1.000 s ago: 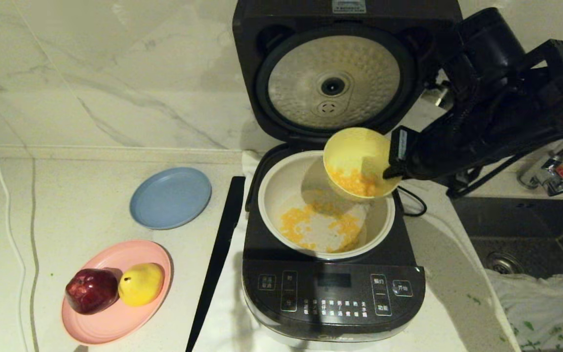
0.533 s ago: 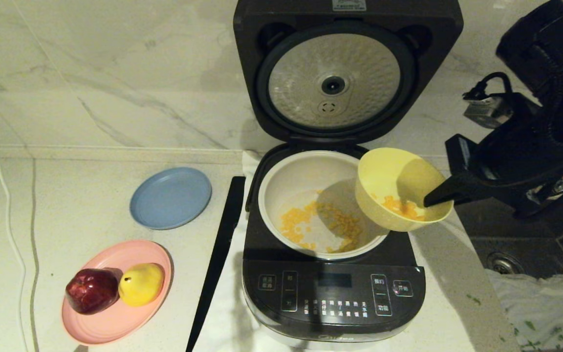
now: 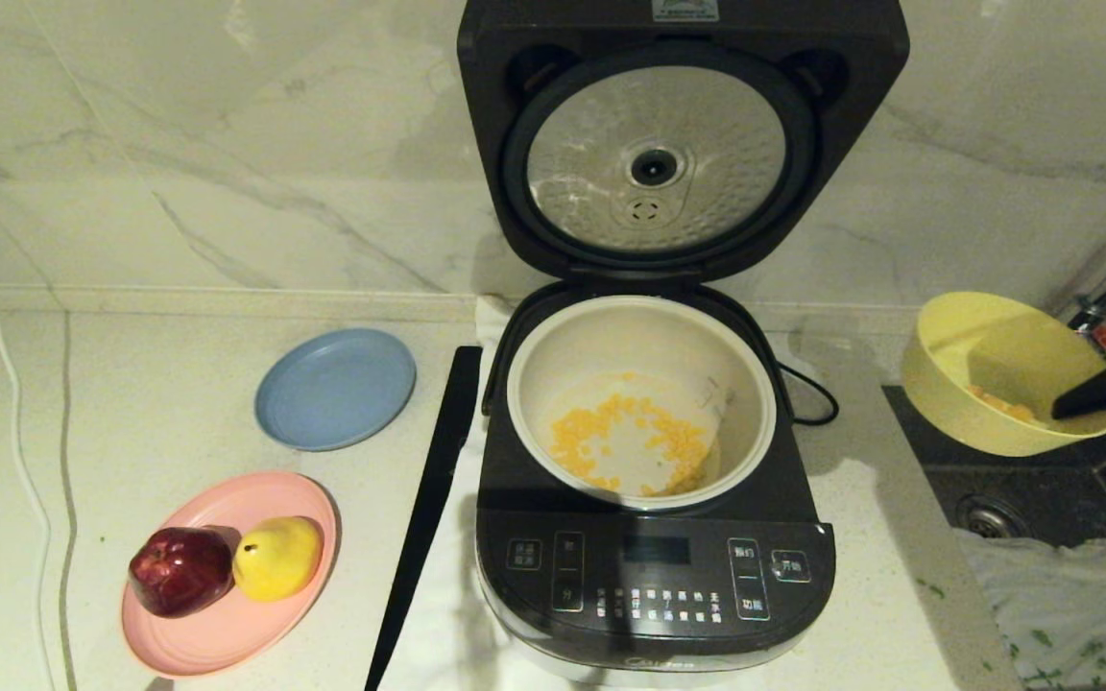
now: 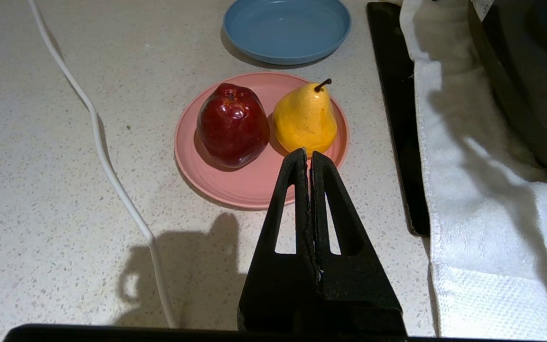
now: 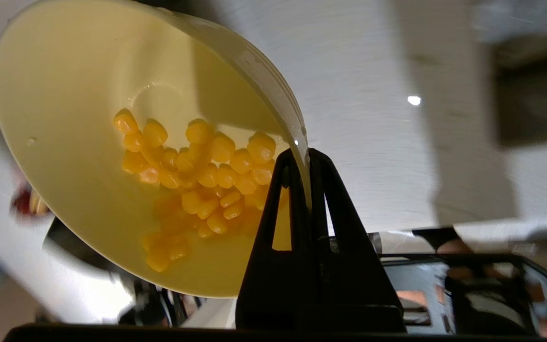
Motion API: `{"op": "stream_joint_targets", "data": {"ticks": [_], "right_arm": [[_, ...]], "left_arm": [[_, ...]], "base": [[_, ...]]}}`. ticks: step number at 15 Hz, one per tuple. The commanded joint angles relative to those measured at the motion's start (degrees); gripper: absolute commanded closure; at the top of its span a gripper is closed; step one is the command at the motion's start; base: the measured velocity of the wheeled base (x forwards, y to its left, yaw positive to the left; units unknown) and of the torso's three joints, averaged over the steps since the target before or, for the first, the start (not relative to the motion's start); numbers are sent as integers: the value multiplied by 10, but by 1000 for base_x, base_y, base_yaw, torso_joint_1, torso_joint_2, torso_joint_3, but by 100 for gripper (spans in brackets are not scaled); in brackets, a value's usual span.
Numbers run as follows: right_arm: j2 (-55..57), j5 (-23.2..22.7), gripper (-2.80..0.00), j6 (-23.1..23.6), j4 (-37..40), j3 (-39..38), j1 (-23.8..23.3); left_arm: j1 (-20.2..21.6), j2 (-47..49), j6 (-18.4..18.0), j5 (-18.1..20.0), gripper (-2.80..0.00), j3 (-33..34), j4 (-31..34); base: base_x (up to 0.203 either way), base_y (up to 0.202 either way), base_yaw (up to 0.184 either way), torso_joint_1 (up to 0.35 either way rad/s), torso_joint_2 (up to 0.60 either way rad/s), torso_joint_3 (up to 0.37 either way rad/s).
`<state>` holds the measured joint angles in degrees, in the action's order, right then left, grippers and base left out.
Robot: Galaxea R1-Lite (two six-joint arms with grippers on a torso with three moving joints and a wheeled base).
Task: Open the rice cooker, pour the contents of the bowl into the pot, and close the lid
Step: Fill a bowl with water from the tap
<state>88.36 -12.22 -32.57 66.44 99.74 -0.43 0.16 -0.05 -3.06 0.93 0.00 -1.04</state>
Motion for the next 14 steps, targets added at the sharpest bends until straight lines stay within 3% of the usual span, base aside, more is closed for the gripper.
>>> {"op": "stream_joint_targets", "data": {"ticks": [1,5,8,11,14], "right_arm": [[-18,-27,0,27,-2,-50,-124],[8,-87,0,77,-70,-140,-333],[89,-128,0,107,-128,-176,-473],[184,-165,0,142,-154,-173,-571],[249,-173,0,164,-193,-164,-618]], "left_arm": [[0,0,0,0,0,4,0],[0,0,0,0,0,4,0],[0,0,0,0,0,4,0],[0,0,0,0,0,4,0],[0,0,0,0,0,4,0]], "base": [[0,0,0,0,0,0],[0,0,0,0,0,0],[0,0,0,0,0,0],[0,0,0,0,0,0],[0,0,0,0,0,0]]}}
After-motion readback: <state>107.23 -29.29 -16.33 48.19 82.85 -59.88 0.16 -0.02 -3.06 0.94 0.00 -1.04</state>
